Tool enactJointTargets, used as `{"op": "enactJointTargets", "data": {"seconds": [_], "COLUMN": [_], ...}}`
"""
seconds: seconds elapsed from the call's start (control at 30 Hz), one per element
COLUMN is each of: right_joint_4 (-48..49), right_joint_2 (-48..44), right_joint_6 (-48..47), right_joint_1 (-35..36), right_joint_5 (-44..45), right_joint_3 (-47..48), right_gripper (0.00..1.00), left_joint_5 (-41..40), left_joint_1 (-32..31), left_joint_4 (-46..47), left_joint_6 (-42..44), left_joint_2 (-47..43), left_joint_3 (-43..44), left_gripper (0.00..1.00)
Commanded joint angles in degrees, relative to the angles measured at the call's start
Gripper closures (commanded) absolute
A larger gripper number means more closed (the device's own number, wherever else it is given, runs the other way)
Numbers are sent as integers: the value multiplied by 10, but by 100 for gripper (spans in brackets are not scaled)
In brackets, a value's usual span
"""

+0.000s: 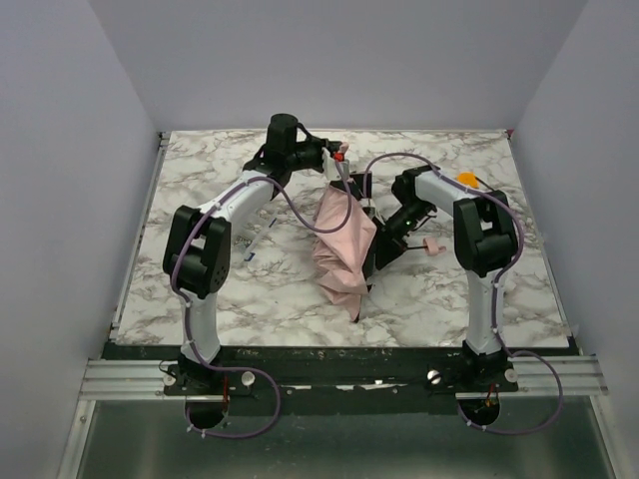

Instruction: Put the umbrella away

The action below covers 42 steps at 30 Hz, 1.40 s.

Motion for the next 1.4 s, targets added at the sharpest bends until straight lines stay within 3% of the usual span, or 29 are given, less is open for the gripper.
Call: {"op": "enactJointTargets", "data": {"seconds": [0.0, 0.2, 0.3, 0.5, 0.77, 0.87, 1.0, 1.13, 1.27, 1.37], "right_joint_4": [-35, -35, -35, -35, -34, -34, -35, -35, -35, -35], "right_joint_2": [16, 33, 35, 39, 37, 39, 43, 44, 42, 40], "right_joint_6": [-10, -7, -6, -3, 4, 4, 1, -4, -10, -11], "right_joint_1": [1, 1, -1, -4, -4, -4, -4, -4, -4, -4], "right_joint_5": [-25, -27, -28, -29, -30, -24, -10, -2, 8, 11], "right_joint_3": [19, 19, 19, 18, 17, 13, 2, -2, -4, -4], "right_gripper": [100, 100, 100, 100, 100, 100, 100, 100, 100, 100], "left_joint_5": [-12, -18, -34, -101, -256, -284, -151, -31, 128, 172], "left_joint_1": [0, -3, -3, -6, -8, -7, 8, 19, 39, 23], "left_joint_4": [-3, 5, 24, 66, 95, 54, -27, -49, -175, -173], "left_joint_6": [28, 25, 18, -34, -137, -214, -292, -268, -276, -215], "left_joint_2": [19, 25, 20, 7, -33, -78, -174, -277, -349, -406], "left_joint_3": [18, 15, 7, 11, 49, 52, -19, -129, -165, -264], "left_gripper": [100, 99, 87, 47, 32, 22, 11, 8, 2, 1]}}
